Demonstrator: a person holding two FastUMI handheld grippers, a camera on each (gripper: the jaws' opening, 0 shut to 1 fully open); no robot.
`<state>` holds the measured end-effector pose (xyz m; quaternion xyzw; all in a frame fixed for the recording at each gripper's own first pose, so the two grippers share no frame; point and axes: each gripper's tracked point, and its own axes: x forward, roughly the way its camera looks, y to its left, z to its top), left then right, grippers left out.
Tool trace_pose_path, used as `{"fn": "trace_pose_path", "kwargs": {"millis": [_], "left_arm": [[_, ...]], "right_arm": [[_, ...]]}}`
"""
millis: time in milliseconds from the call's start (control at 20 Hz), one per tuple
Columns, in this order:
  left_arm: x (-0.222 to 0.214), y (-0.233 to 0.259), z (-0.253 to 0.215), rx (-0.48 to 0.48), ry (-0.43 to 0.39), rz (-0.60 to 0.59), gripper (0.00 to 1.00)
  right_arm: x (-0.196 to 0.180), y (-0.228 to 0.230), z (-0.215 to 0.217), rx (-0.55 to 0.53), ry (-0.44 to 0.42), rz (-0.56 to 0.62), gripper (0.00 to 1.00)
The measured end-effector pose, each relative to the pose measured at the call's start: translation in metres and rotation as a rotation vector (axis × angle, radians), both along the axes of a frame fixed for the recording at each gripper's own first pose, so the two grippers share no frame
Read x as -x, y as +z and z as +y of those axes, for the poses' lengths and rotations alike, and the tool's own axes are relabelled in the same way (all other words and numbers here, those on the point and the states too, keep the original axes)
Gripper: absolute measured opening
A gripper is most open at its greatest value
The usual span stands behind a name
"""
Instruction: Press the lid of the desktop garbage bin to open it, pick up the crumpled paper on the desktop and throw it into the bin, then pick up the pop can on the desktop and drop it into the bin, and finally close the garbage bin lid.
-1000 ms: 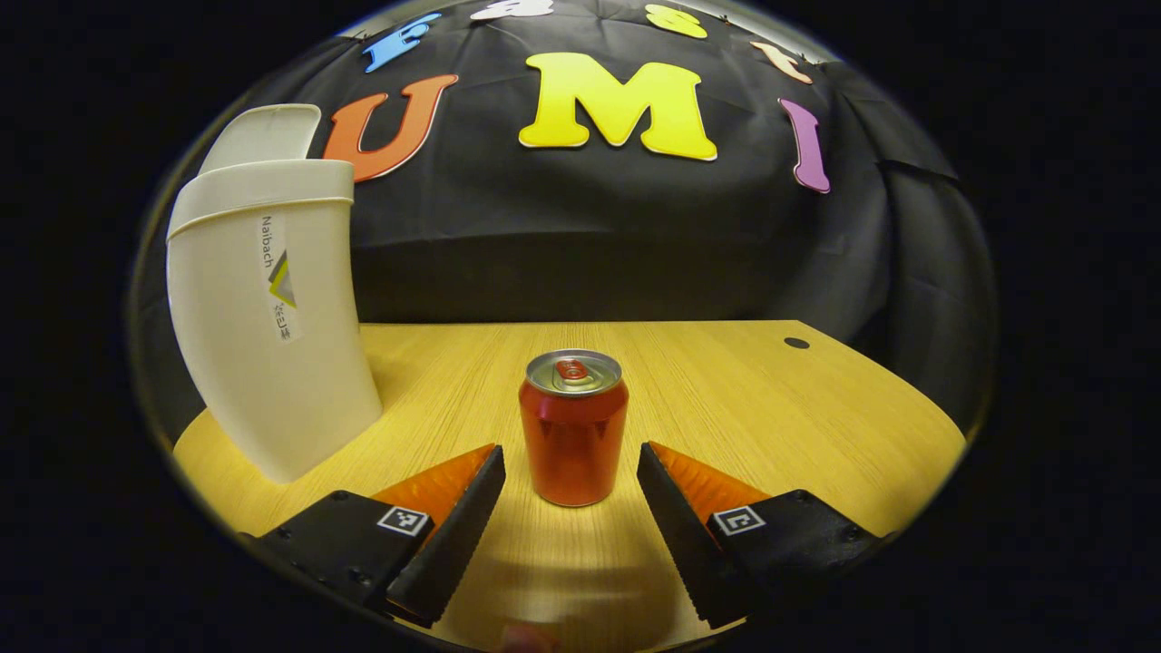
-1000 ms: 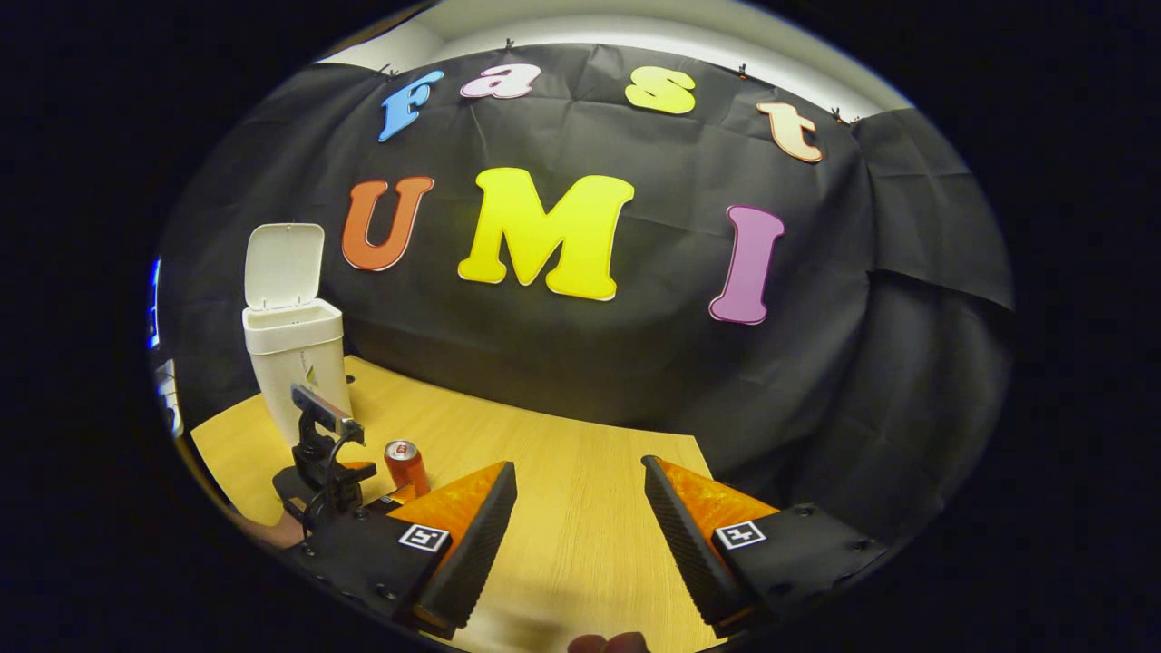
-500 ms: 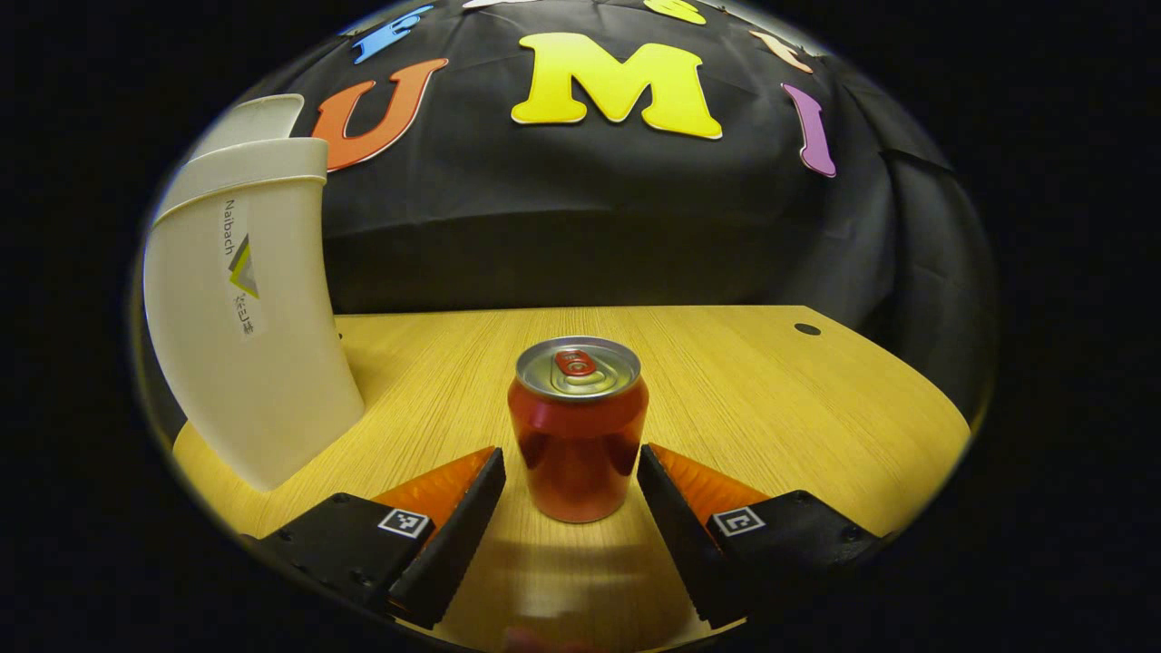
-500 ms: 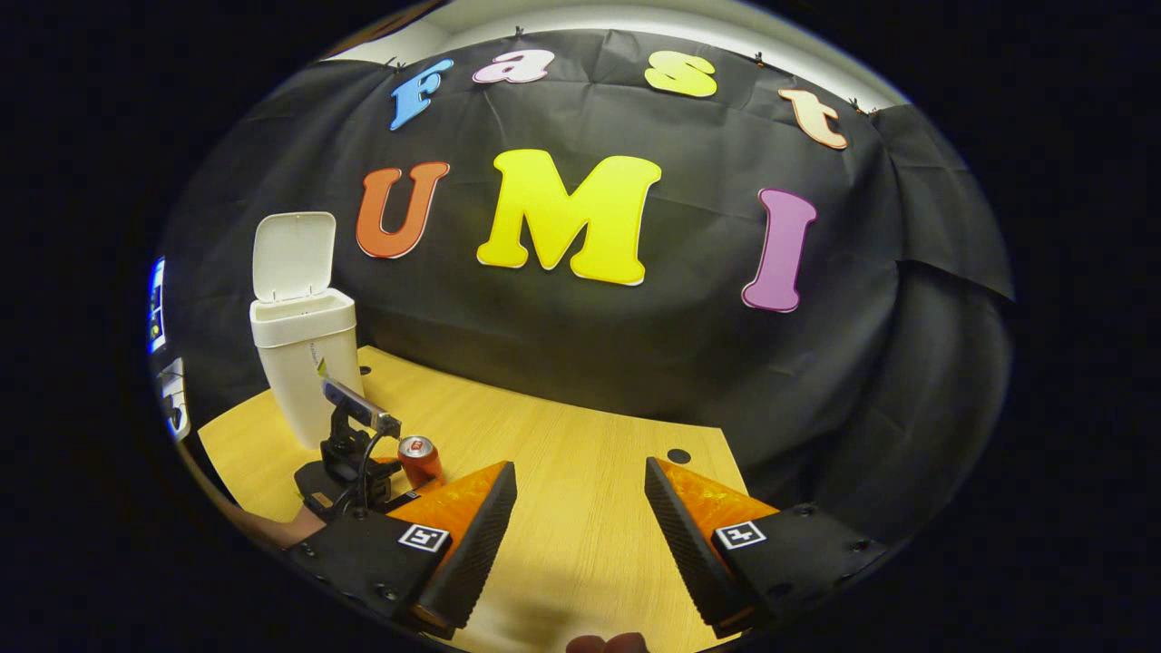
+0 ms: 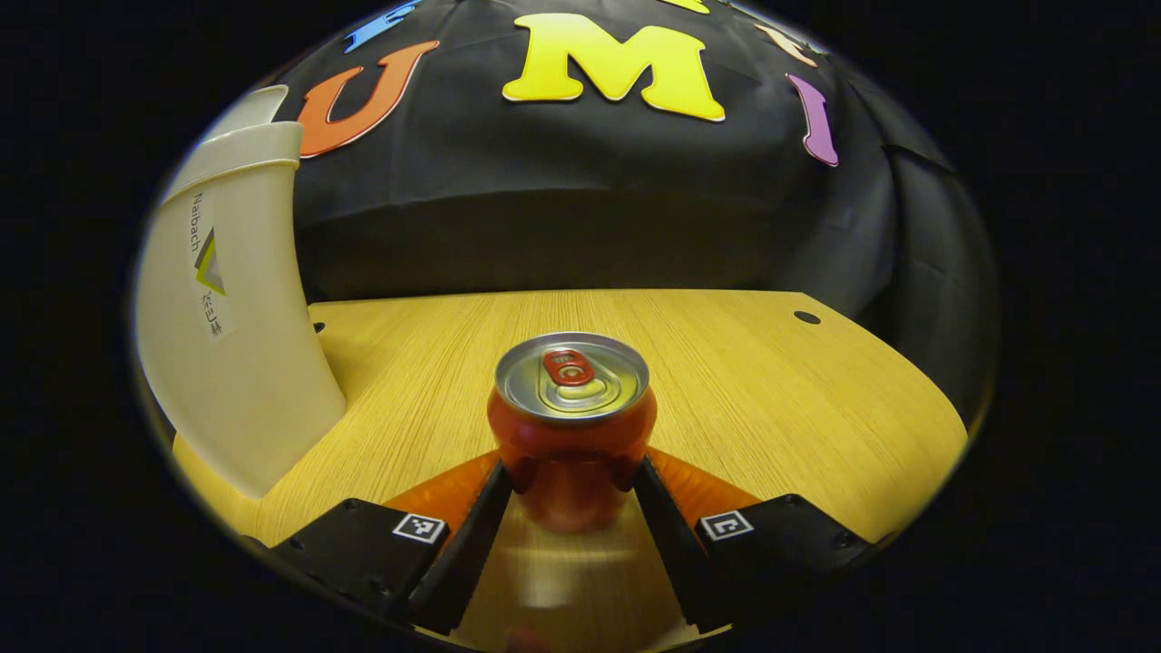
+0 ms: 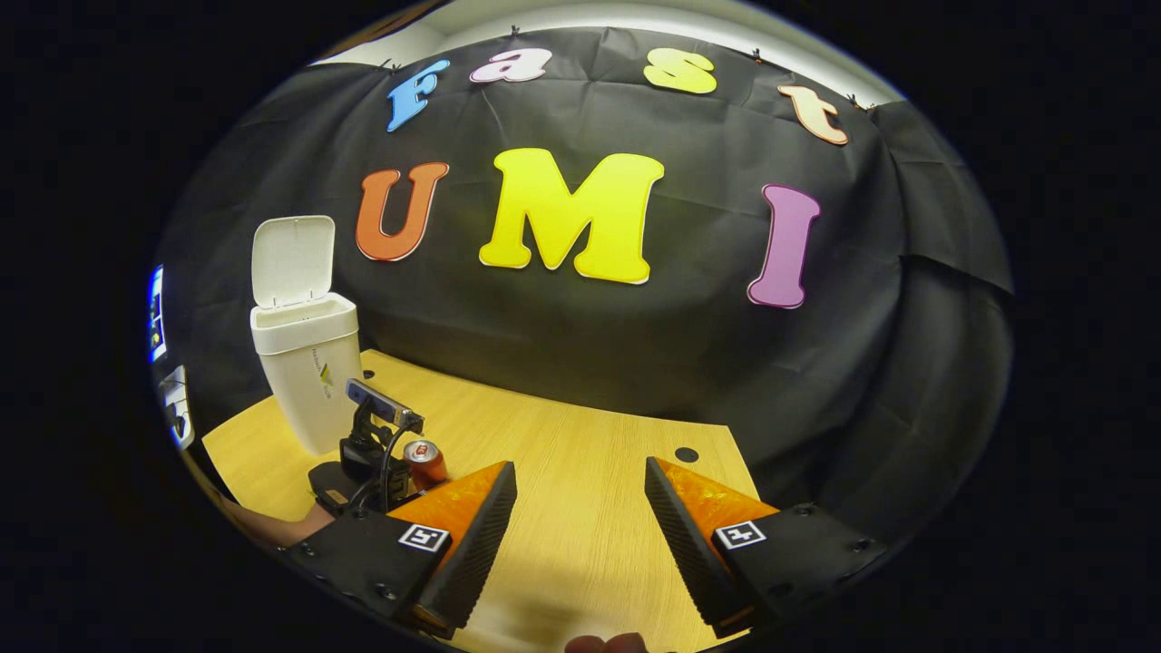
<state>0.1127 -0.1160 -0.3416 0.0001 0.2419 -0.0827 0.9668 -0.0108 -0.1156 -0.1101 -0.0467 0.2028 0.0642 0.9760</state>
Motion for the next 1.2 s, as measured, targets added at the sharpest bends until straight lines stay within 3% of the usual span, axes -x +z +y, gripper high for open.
{"fn": "trace_pose_path", "kwargs": {"millis": [300, 650, 900, 1200], "left_arm": [[0.004, 0.081, 0.014, 0.016, 0.013, -0.096, 0.86], [-0.013, 0.223, 0.078, -0.017, 0.095, -0.280, 0.86], [-0.029, 0.292, 0.168, -0.036, 0.249, -0.355, 0.85], [-0.031, 0.292, 0.297, -0.112, 0.441, -0.296, 0.85]], "right_arm": [[0.006, 0.017, 0.019, -0.047, 0.009, -0.056, 0.90], [0.011, 0.036, 0.052, -0.121, 0.049, -0.099, 0.90], [0.008, 0.045, 0.064, -0.188, 0.051, -0.087, 0.89], [0.003, 0.057, 0.094, -0.241, 0.089, -0.085, 0.90]]}}
